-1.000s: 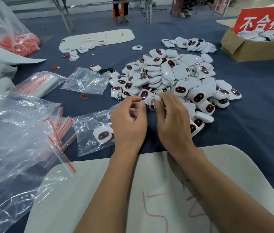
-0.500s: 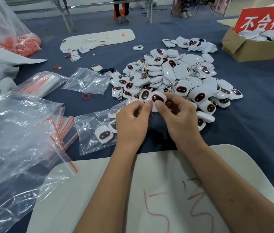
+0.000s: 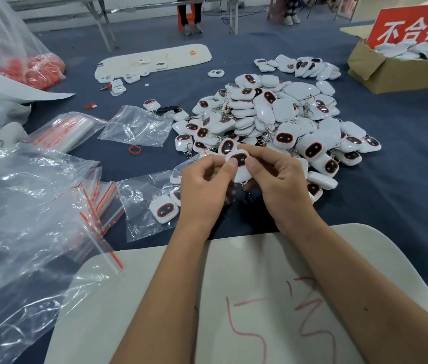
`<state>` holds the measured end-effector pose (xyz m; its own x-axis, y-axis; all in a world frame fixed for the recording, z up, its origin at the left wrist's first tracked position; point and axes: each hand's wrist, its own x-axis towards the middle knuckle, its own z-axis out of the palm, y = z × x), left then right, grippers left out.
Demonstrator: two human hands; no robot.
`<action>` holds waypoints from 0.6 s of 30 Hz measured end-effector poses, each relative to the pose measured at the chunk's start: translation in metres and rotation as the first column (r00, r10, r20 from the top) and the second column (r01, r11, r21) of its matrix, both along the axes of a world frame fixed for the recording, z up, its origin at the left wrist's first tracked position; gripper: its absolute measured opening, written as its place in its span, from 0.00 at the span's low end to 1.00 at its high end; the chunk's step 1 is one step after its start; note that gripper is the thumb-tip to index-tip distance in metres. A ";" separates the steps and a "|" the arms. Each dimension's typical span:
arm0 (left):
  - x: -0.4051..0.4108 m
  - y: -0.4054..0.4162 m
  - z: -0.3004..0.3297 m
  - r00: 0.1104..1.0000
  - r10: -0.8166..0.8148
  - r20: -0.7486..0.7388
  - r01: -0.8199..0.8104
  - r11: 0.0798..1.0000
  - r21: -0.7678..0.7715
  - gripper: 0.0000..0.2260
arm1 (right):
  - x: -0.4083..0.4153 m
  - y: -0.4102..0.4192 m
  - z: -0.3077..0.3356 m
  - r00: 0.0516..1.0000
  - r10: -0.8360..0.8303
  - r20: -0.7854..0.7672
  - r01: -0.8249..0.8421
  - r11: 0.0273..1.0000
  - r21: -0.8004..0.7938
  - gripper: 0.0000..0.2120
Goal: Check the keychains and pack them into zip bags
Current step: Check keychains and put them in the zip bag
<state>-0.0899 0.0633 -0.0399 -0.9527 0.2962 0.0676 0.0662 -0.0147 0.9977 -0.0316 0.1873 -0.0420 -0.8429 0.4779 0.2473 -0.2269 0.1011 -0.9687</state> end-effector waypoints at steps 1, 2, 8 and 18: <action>0.000 0.000 0.000 1.000 0.002 0.003 -0.002 1.000 0.003 0.08 | 0.001 0.000 0.000 1.000 0.005 -0.004 -0.005 1.000 0.001 0.12; 0.000 0.000 0.000 1.000 0.006 0.011 -0.006 1.000 0.007 0.08 | 0.001 -0.001 0.001 1.000 0.013 -0.005 -0.013 1.000 0.001 0.12; -0.001 0.000 -0.001 1.000 0.028 -0.011 -0.028 1.000 0.007 0.09 | 0.002 -0.001 0.001 0.999 0.031 -0.019 -0.031 0.999 -0.008 0.12; 0.000 -0.001 0.000 0.993 0.060 -0.097 -0.061 0.998 -0.005 0.08 | 0.000 -0.001 0.000 0.998 0.044 -0.038 -0.045 0.999 -0.015 0.12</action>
<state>-0.0900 0.0627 -0.0401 -0.9581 0.2388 0.1584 0.1632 0.0006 0.9866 -0.0312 0.1862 -0.0417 -0.8537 0.4443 0.2717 -0.2671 0.0744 -0.9608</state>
